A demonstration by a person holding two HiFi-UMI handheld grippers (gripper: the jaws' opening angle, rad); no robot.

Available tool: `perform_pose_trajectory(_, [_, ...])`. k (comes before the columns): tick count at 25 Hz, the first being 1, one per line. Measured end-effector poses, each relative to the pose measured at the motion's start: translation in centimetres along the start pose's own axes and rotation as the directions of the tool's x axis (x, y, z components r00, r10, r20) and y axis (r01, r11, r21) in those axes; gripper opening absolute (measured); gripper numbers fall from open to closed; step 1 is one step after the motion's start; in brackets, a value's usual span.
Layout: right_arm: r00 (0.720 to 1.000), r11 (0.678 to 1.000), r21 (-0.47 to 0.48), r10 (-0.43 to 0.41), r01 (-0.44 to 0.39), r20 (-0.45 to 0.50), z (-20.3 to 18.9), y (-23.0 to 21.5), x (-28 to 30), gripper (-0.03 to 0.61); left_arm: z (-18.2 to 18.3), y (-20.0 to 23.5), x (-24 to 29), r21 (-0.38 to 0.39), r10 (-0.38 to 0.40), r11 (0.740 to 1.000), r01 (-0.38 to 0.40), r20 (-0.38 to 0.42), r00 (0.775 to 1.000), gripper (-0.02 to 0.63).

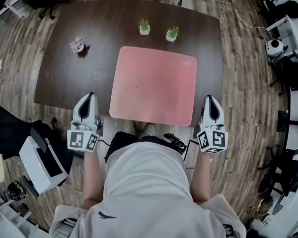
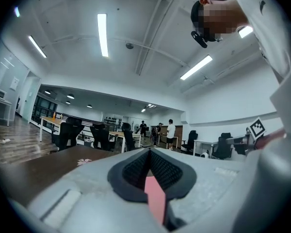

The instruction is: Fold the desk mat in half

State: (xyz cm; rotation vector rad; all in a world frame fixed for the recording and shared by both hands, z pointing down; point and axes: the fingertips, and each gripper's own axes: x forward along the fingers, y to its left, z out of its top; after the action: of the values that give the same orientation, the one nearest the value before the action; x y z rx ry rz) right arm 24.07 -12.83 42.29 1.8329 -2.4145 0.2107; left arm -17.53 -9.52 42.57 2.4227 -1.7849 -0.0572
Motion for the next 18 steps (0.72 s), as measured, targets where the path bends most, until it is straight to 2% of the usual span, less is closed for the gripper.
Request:
perform_pose_trajectory(11, [0.999,0.999,-0.024,-0.039,0.038,-0.012,0.0,-0.6,2.5,0.002,-0.2,1.6,3.0,-0.014,-0.022,1.000,0.022,0.003,1.000,0.000])
perform_pose_trajectory(18, [0.994,0.998,-0.028,-0.061,0.058,-0.089,-3.2,-1.3,3.5,0.002,-0.2,2.7,3.1,-0.004,-0.021,1.000,0.020,-0.013,1.000,0.000])
